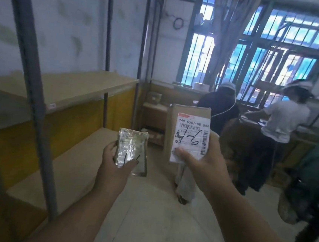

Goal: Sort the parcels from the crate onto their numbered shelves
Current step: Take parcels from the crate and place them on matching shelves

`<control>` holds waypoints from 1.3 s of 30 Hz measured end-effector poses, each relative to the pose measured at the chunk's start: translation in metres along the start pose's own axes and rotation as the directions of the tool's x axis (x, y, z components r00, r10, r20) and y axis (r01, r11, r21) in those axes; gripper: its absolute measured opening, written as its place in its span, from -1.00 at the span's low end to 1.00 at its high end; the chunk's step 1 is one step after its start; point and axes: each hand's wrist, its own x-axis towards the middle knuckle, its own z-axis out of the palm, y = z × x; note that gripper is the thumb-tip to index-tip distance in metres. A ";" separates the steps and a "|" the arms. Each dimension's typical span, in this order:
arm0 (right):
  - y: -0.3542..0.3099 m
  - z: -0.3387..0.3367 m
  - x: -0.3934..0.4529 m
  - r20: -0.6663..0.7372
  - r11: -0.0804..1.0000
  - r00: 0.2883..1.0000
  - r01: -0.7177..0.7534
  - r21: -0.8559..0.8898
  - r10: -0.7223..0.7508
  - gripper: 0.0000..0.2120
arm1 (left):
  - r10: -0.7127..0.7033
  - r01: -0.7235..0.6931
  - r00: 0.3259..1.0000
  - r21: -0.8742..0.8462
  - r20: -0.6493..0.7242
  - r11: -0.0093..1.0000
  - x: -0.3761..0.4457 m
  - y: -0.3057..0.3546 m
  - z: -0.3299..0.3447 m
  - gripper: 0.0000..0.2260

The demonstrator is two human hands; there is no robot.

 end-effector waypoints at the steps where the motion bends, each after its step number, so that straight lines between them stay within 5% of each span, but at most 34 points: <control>1: 0.005 0.001 0.027 0.024 1.000 1.000 0.005 0.015 -0.005 -0.44 | 0.002 -0.003 1.000 -0.001 -0.020 1.000 0.019 0.005 0.011 -0.41; 8: 0.045 0.029 0.193 0.098 0.990 0.990 0.097 0.100 -0.106 -0.44 | 0.108 -0.106 0.987 0.021 -0.123 0.994 0.155 0.024 0.063 -0.44; 13: 0.067 0.042 0.295 0.095 0.974 0.978 0.169 0.150 -0.184 -0.20 | 0.155 -0.154 0.973 0.019 -0.172 0.988 0.239 0.038 0.098 -0.42; 18: 0.075 0.053 0.376 0.175 0.955 0.952 0.217 0.200 -0.253 -0.28 | 0.243 -0.216 0.932 0.129 -0.269 0.968 0.297 0.063 0.117 -0.41; 23: 0.084 0.093 0.445 0.284 0.903 0.883 0.275 0.330 -0.373 -0.27 | 0.330 -0.234 0.801 0.246 -0.499 0.941 0.327 0.078 0.110 -0.52; 28: 0.083 0.164 0.476 0.463 0.847 0.753 0.232 0.478 -0.468 -0.37 | 0.335 -0.106 0.633 0.351 -0.698 0.930 0.320 0.083 0.081 -0.53; 34: 0.055 0.237 0.458 0.564 0.773 0.600 0.150 0.617 -0.567 -0.35 | 0.377 0.109 0.444 0.466 -0.813 0.878 0.294 0.094 0.035 -0.51; 39: 0.035 0.285 0.458 0.586 0.750 0.559 0.102 0.654 -0.587 -0.36 | 0.393 0.255 0.378 0.503 -0.838 0.826 0.303 0.106 -0.008 -0.50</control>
